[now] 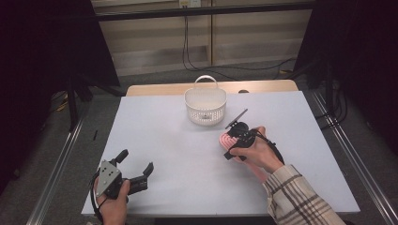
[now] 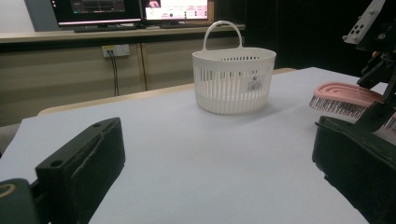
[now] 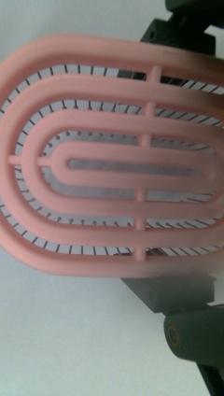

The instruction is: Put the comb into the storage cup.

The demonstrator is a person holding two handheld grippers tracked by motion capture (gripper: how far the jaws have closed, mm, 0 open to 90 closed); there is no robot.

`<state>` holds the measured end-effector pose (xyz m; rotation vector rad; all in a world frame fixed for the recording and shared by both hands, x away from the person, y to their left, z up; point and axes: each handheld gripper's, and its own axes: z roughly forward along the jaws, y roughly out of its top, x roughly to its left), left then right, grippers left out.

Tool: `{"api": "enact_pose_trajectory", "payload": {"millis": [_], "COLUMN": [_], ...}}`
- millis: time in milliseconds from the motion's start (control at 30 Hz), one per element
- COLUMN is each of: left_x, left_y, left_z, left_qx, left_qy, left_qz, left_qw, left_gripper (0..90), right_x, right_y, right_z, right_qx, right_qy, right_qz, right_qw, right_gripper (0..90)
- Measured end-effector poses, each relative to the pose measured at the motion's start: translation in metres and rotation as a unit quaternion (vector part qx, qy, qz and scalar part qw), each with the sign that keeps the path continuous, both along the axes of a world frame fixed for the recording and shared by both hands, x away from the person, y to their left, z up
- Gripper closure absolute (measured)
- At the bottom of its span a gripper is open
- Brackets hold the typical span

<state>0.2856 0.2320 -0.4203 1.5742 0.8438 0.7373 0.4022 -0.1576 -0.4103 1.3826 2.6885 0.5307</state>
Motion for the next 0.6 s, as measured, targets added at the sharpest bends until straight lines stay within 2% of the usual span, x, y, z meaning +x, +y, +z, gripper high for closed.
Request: {"api": "enact_pose_trajectory", "payload": {"millis": [600], "left_x": [0.0], "left_y": [0.0], "left_z": [0.0], "left_qx": [-0.001], "left_qy": [0.0], "left_qz": [0.0], "left_qw": [1.0], "left_gripper": [2.6], "right_x": [-0.002], "right_y": [-0.007], "right_z": [0.02], "right_qx": [0.01], "right_qy": [-0.018], "right_qz": [-0.002], "right_qw": [0.9998], "right_gripper": [19.4]}}
